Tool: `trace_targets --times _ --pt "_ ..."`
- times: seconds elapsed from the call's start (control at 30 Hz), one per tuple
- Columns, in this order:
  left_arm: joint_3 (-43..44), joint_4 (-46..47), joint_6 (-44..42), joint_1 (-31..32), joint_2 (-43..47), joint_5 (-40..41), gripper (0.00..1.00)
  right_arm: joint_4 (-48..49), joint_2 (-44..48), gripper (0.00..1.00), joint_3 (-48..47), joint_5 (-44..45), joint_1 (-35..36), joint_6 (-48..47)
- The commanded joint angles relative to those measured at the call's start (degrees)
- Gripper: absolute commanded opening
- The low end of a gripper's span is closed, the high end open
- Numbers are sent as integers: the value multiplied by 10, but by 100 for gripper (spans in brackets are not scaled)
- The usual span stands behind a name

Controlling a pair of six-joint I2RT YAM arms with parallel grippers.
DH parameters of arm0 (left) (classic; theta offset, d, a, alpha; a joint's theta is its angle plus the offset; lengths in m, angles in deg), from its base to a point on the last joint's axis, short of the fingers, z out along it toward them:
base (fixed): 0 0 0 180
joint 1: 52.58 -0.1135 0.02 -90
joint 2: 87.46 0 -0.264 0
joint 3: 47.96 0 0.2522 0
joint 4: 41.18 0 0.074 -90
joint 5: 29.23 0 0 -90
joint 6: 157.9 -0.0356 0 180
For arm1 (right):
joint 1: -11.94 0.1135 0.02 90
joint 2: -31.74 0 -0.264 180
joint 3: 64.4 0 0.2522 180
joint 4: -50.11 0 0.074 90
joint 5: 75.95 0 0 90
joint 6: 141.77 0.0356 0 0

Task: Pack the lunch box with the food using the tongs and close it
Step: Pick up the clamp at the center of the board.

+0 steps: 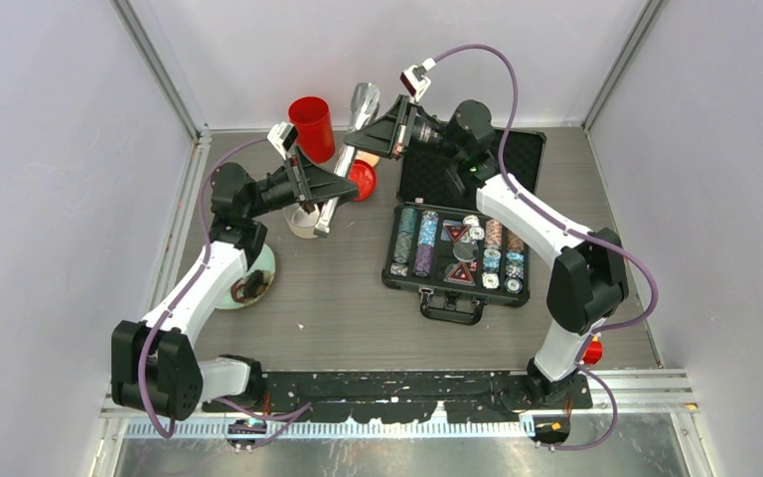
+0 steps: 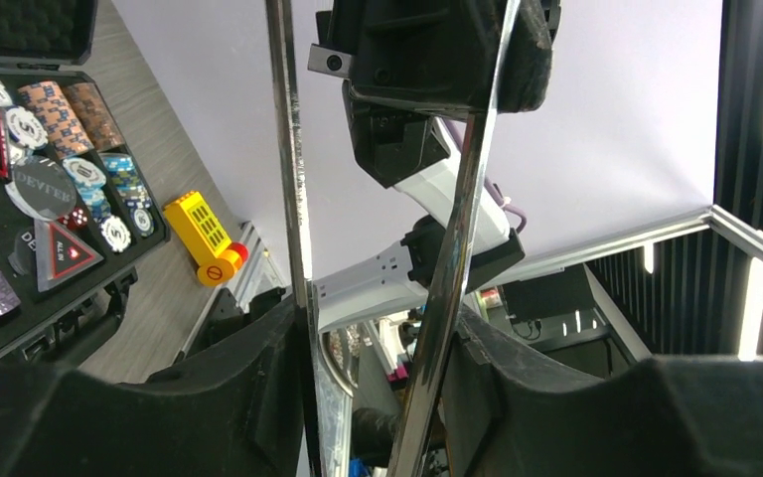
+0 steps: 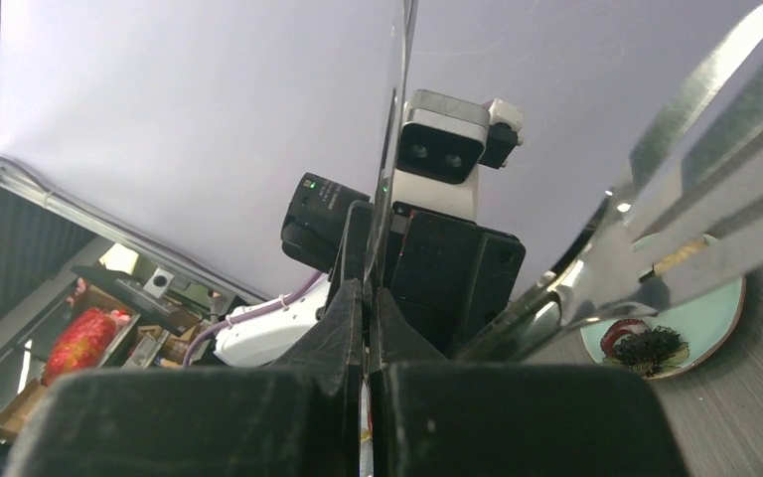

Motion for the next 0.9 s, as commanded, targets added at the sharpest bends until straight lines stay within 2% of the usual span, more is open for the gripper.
trace_targets --times 0.0,0.07,0.23,0.37,0.5,0.6,0.73,0.87 --pt "13 12 -13 -12 31 24 46 -13 23 0 8 8 -5 -36" --pt "11 7 -20 -15 35 25 44 -19 26 1 8 9 -9 -41" --pt "16 -30 -64 -23 43 20 38 -42 35 40 0 11 -24 -49" --pt "44 -148 -164 -33 56 13 35 -81 43 55 -20 12 -52 -65" --pt "80 -293 -292 -42 71 23 34 -140 60 63 -39 10 -80 -99" --pt "144 -506 -464 -47 73 68 33 -204 80 67 -37 13 -101 -152" --pt "238 -751 -685 -49 53 198 30 -372 112 69 -38 27 -114 -302" --pt "270 -872 -836 -60 36 290 29 -520 145 71 -16 62 -115 -452"
